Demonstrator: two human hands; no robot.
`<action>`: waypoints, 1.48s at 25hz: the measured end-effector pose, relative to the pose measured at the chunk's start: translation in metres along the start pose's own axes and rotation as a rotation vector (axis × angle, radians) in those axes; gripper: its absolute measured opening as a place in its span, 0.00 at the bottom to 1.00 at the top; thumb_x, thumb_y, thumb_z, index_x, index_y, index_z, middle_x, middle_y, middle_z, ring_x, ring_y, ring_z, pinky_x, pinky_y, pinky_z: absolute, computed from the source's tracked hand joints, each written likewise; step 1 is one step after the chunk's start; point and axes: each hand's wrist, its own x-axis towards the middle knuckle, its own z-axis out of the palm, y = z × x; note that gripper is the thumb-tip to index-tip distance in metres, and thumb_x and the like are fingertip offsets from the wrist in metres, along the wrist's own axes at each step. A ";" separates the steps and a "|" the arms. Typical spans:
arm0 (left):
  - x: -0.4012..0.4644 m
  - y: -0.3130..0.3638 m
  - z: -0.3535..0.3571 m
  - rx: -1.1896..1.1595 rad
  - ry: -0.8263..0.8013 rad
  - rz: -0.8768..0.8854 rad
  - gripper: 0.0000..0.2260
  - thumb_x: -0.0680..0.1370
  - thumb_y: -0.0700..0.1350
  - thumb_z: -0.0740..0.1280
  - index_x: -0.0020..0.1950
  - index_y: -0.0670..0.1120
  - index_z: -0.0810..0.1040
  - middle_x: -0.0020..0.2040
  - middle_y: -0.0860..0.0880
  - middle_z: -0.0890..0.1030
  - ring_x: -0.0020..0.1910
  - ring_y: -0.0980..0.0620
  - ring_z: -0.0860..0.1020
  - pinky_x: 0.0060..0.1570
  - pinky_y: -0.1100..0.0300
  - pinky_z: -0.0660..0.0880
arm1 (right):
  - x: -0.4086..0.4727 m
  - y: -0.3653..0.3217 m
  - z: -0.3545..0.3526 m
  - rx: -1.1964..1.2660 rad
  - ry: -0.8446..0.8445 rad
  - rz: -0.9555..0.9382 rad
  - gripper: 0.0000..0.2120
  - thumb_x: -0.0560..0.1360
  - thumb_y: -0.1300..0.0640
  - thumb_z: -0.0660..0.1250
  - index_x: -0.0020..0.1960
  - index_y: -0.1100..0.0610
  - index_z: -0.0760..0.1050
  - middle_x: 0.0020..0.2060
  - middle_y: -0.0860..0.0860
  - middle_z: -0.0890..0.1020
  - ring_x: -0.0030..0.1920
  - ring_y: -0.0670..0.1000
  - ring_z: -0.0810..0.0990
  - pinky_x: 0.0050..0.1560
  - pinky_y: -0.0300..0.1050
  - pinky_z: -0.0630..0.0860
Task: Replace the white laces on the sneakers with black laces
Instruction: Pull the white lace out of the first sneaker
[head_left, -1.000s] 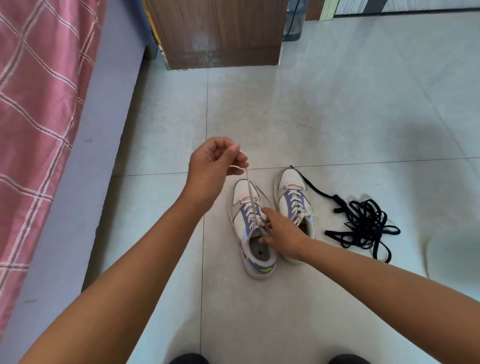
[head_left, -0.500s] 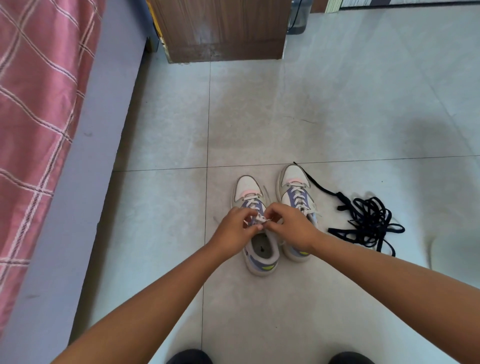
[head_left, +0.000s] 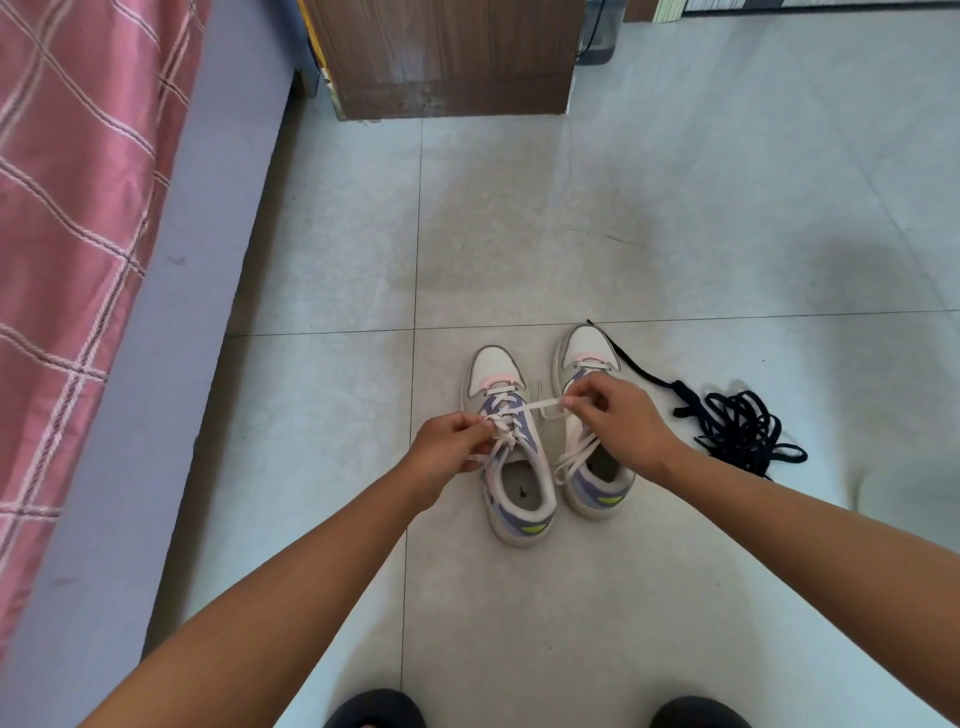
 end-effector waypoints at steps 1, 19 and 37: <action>0.000 -0.001 0.001 -0.048 -0.027 -0.030 0.04 0.78 0.43 0.65 0.47 0.44 0.78 0.44 0.46 0.81 0.41 0.53 0.78 0.39 0.62 0.74 | 0.002 -0.001 -0.001 0.012 0.063 -0.014 0.02 0.76 0.57 0.66 0.44 0.54 0.76 0.37 0.46 0.76 0.37 0.42 0.72 0.39 0.33 0.68; 0.005 0.018 -0.005 0.381 -0.048 0.143 0.06 0.79 0.39 0.62 0.52 0.41 0.78 0.45 0.47 0.78 0.43 0.53 0.75 0.42 0.63 0.72 | 0.002 -0.021 0.033 -0.333 -0.279 -0.135 0.09 0.75 0.54 0.68 0.53 0.57 0.80 0.50 0.53 0.75 0.53 0.51 0.73 0.53 0.40 0.67; 0.001 0.026 0.010 0.598 0.181 0.314 0.03 0.73 0.42 0.67 0.45 0.45 0.80 0.42 0.50 0.79 0.44 0.52 0.77 0.43 0.59 0.72 | -0.009 -0.028 0.039 0.221 -0.225 0.168 0.03 0.75 0.61 0.65 0.45 0.56 0.77 0.30 0.48 0.72 0.30 0.44 0.67 0.29 0.30 0.65</action>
